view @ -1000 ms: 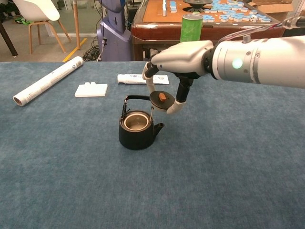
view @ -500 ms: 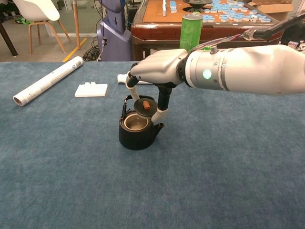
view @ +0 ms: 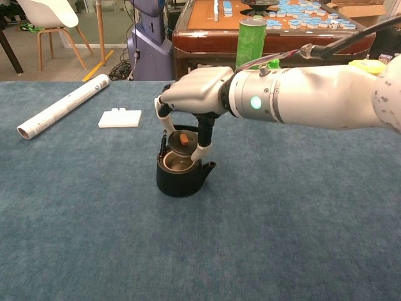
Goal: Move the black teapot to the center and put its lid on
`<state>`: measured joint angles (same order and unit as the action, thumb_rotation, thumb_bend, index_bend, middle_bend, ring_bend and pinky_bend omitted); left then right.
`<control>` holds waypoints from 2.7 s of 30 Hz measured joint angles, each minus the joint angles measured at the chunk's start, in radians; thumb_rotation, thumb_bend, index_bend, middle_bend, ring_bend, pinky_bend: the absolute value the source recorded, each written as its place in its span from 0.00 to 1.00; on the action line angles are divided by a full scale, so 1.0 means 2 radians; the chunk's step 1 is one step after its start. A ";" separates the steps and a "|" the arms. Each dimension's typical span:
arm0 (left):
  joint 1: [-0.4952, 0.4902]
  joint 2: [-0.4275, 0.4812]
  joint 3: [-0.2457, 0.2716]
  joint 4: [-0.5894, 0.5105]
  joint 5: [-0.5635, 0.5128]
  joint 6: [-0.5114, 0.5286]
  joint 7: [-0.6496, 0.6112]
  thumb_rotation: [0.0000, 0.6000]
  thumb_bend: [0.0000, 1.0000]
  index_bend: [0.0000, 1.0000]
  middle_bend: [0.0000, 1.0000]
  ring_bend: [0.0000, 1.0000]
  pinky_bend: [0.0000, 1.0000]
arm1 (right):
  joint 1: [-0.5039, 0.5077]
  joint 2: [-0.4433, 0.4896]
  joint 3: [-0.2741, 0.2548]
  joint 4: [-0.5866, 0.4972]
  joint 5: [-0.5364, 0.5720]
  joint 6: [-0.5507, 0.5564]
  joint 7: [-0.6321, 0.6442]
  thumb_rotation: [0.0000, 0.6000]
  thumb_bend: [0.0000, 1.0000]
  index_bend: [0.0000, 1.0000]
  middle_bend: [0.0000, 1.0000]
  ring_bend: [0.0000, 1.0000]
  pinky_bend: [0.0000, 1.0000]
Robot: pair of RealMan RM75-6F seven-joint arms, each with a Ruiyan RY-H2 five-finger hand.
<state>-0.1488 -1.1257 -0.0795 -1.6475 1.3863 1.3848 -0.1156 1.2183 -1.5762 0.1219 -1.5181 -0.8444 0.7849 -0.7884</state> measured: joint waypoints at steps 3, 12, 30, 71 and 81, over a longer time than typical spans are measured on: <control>0.000 0.000 0.001 0.002 0.000 -0.001 -0.002 1.00 0.22 0.07 0.15 0.17 0.26 | 0.003 -0.002 -0.004 0.001 0.003 0.002 -0.003 1.00 0.23 0.47 0.15 0.00 0.00; 0.001 0.000 0.001 0.005 0.001 -0.002 -0.006 1.00 0.22 0.07 0.15 0.17 0.26 | 0.010 -0.010 -0.011 0.005 0.008 0.008 -0.008 1.00 0.23 0.47 0.15 0.00 0.00; 0.005 -0.001 0.001 0.010 0.002 -0.001 -0.013 1.00 0.22 0.07 0.15 0.17 0.26 | 0.023 -0.024 -0.018 0.015 0.019 0.012 -0.018 1.00 0.23 0.40 0.13 0.00 0.00; 0.001 0.002 -0.013 0.007 -0.004 0.004 -0.010 1.00 0.22 0.07 0.15 0.17 0.26 | -0.064 0.105 -0.035 -0.117 -0.045 0.145 0.018 1.00 0.24 0.25 0.24 0.06 0.13; -0.009 -0.006 -0.019 0.006 -0.005 0.002 0.007 1.00 0.22 0.07 0.15 0.17 0.26 | -0.171 0.184 -0.075 -0.180 -0.086 0.239 0.055 1.00 0.25 0.25 0.26 0.09 0.18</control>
<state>-0.1661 -1.1374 -0.1174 -1.6362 1.3770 1.3880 -0.1018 0.8758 -1.2088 -0.0281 -1.8788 -1.0166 1.2621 -0.6776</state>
